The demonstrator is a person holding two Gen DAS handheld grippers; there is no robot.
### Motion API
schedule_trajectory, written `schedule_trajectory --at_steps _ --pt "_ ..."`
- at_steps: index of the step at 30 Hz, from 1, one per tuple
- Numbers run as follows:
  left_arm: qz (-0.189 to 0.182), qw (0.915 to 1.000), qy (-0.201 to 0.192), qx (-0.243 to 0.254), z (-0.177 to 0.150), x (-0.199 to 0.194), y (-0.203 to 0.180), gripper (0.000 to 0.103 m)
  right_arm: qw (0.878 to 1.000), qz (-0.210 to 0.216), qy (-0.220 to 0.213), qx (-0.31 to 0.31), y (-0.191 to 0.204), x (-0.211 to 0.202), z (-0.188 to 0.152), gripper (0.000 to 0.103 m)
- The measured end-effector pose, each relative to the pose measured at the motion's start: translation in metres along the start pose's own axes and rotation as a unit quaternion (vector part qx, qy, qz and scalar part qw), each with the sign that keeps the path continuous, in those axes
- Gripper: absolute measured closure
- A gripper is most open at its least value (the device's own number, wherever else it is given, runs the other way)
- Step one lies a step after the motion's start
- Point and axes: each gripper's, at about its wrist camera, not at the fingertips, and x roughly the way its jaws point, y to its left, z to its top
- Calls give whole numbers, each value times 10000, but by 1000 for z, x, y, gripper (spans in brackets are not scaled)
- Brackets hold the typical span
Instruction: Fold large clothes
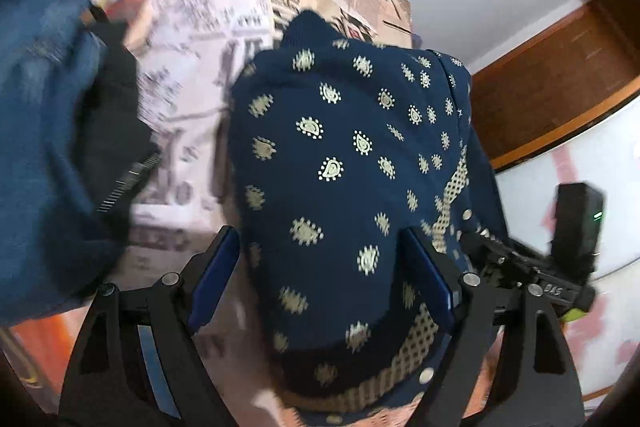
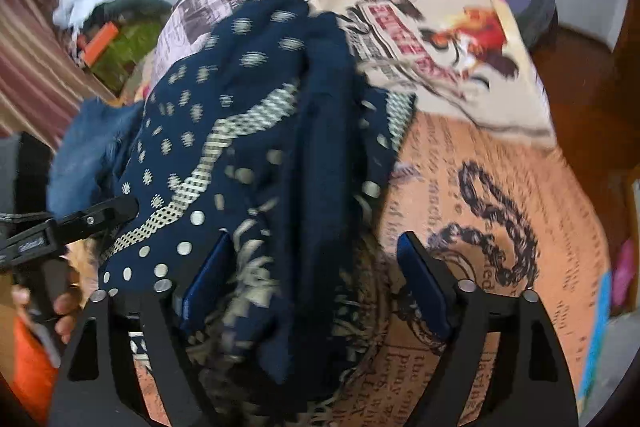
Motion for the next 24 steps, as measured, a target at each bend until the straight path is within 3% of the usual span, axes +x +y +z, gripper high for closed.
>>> schedule_trajectory --at_steps 2,7,11,16,19,21,24 --pt "-114 9999 108 -73 3 10 2 15 9997 218 26 98 -6 -2 1 19" --pt "-368 9988 236 -242 8 26 5 9 9996 273 81 93 -1 2 11 18" --pt "-618 9967 252 -460 9 34 9 9 9978 566 178 280 -2 13 20 16" --pt "-664 9965 225 -449 5 31 8 13 9934 981 447 403 4 28 18 19" --pt "-603 9972 191 -405 1 25 4 22 9916 1052 512 548 4 29 14 32" --pt "-516 9980 160 -322 -3 17 0 27 9885 1201 561 722 1 27 12 51" --pt "-536 9985 114 -65 -9 5 -8 36 9823 1517 595 925 -4 20 7 67"
